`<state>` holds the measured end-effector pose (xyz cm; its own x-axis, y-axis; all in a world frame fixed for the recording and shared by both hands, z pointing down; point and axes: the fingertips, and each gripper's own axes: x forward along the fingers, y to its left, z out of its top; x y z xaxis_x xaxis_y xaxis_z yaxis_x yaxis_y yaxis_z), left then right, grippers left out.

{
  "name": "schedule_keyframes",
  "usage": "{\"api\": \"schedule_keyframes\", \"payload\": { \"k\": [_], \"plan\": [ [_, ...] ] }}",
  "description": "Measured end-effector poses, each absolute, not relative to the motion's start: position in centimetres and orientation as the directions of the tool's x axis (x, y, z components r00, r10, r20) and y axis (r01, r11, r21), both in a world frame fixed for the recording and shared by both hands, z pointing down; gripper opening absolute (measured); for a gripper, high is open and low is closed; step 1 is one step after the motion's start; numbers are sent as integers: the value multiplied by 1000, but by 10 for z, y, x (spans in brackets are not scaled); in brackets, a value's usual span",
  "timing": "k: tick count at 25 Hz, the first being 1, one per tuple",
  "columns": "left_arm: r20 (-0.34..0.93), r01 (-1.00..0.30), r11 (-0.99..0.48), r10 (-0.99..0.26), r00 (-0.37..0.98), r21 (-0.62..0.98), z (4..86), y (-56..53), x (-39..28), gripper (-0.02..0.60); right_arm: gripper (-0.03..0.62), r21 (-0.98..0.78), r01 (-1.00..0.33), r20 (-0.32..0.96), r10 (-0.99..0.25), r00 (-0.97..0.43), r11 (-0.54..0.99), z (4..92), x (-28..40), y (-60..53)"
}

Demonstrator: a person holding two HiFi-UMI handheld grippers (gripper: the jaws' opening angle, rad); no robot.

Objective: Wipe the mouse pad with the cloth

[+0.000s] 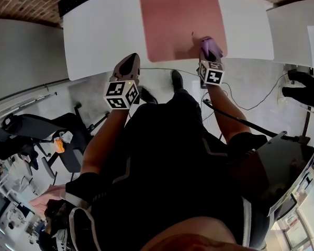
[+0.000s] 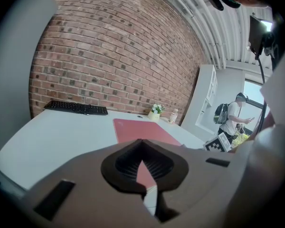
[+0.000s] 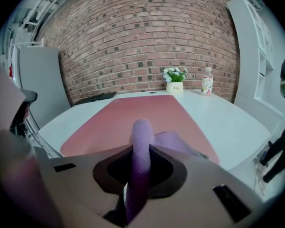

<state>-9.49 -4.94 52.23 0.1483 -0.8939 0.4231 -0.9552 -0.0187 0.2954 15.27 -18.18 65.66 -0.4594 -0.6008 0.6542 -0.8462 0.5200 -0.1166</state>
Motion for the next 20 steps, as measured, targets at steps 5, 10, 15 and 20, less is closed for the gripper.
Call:
{"api": "schedule_keyframes", "payload": {
  "k": [5, 10, 15, 20],
  "plan": [
    [421, -955, -2, -897, 132, 297, 523, -39, -104, 4, 58, -135, -833, 662, -577, -479, 537, 657, 135, -173],
    [412, -953, 7, -903, 125, 304, 522, -31, -111, 4, 58, -161, -802, 663, -539, -519, 574, 655, 105, -160],
    [406, -952, 17, -906, 115, 306, 522, -24, -117, 3, 58, -190, -777, 667, -501, -551, 601, 657, 79, -143],
    [404, -951, 26, -908, 106, 308, 522, -21, -124, 5, 58, -205, -741, 671, -459, -582, 639, 656, 50, -129]
  ]
}}
